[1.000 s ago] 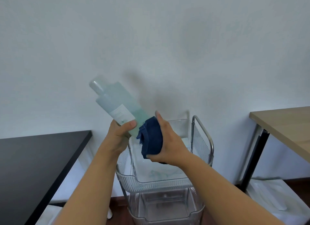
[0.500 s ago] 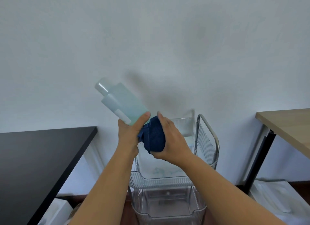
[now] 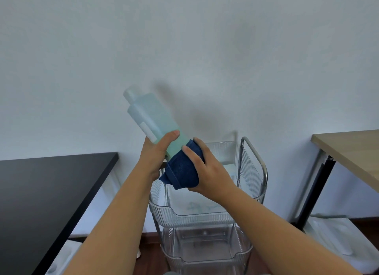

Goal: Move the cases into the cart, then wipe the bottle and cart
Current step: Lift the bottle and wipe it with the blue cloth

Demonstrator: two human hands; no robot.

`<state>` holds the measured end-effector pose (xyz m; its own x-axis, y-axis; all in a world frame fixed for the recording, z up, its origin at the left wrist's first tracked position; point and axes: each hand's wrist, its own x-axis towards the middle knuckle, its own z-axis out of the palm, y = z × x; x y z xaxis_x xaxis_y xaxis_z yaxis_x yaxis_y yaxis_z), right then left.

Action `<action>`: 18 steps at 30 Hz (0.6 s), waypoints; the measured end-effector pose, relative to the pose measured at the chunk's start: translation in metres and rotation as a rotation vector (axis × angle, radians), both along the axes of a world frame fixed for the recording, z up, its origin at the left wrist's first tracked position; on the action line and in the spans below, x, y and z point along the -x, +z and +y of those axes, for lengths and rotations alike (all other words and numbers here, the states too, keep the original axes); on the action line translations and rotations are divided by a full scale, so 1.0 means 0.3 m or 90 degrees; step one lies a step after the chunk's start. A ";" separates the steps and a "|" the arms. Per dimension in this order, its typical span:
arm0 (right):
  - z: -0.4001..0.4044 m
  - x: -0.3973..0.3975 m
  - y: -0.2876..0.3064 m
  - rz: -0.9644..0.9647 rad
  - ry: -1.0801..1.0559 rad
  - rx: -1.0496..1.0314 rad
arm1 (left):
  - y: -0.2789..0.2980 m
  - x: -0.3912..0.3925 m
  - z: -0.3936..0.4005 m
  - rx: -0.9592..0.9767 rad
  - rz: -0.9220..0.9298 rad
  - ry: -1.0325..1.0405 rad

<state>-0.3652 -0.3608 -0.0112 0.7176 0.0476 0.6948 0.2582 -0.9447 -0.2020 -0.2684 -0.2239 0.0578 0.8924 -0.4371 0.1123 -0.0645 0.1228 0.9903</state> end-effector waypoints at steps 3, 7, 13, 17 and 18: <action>0.001 0.004 -0.027 0.016 -0.015 0.023 | -0.029 -0.009 0.003 -0.020 0.020 -0.007; -0.004 0.004 -0.033 0.000 -0.004 0.065 | -0.050 -0.033 0.008 -0.024 0.058 -0.023; -0.001 -0.002 -0.012 -0.047 0.050 0.130 | -0.027 -0.073 0.030 -0.079 0.085 -0.067; 0.008 -0.002 0.001 -0.057 0.058 0.154 | 0.019 -0.084 0.050 -0.115 0.033 -0.105; 0.008 -0.002 0.005 -0.059 0.059 0.156 | 0.028 -0.086 0.054 -0.122 0.019 -0.110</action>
